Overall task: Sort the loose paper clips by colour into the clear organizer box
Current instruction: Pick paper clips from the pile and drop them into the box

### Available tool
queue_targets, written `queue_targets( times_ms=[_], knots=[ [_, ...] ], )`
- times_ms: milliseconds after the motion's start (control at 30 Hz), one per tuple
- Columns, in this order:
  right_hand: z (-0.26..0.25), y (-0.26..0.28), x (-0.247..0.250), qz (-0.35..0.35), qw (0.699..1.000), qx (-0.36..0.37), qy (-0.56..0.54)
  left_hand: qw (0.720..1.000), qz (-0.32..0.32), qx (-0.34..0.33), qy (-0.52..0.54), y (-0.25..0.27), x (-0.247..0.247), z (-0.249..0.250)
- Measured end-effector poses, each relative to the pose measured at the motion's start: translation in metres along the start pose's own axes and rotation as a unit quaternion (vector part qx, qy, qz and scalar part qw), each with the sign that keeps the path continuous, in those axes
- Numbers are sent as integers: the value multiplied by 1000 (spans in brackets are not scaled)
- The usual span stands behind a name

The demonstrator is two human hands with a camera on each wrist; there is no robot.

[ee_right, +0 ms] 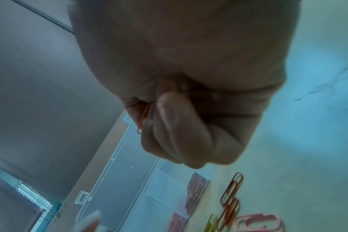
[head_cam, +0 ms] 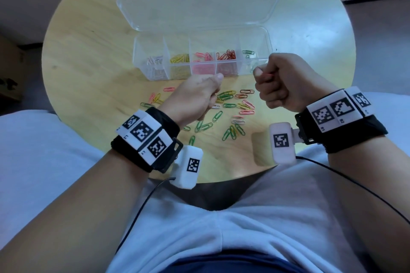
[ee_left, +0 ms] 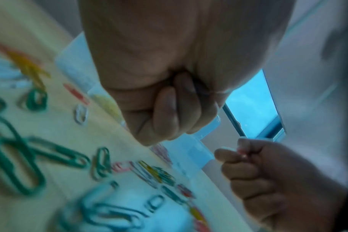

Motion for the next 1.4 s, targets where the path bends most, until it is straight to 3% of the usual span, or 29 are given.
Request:
queue_targets(
  times_ms=[100, 367, 500, 600, 700, 867, 967, 1167, 1333, 1400],
  knots=[
    [1, 0, 3, 17, 1000, 14, -17, 980, 29, -45, -192, 3, 0, 0],
    [-5, 0, 9, 88, 993, 82, -18, 901, -3, -94, -424, 6, -28, 1],
    [2, -6, 18, 158, 971, 73, 164, 871, 0, -102, -480, 1, -50, 14],
    [7, -8, 20, 156, 914, 48, 371, 841, -9, -108, -530, -4, -65, 23],
    [11, -9, 15, 137, 895, 57, 421, 822, -18, -101, -560, -7, -72, 27],
    [13, -12, 5, 150, 867, 58, 471, 816, -22, -87, -571, -7, -69, 26],
    [13, -16, 1, 149, 864, 58, 478, 842, -4, -62, -536, -9, -57, 22],
    [12, -16, 4, 132, 871, 60, 469, 950, 8, -16, -313, -11, -17, 9],
    [8, -9, 16, 103, 907, 34, 408, 982, 5, -10, -188, -9, -3, -9],
    [8, -7, 19, 84, 937, 20, 339, 987, 11, 6, -157, -11, -1, -13]
  ],
)
Point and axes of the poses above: each hand's wrist, its own y-axis away from the middle knuckle, its own x-axis out of the back of the hand, z = x × y, the point moved 2 cm from there along -y, towards the middle knuckle, and after that the axes turned 2 degrees about -y, right-handed, at the moved point
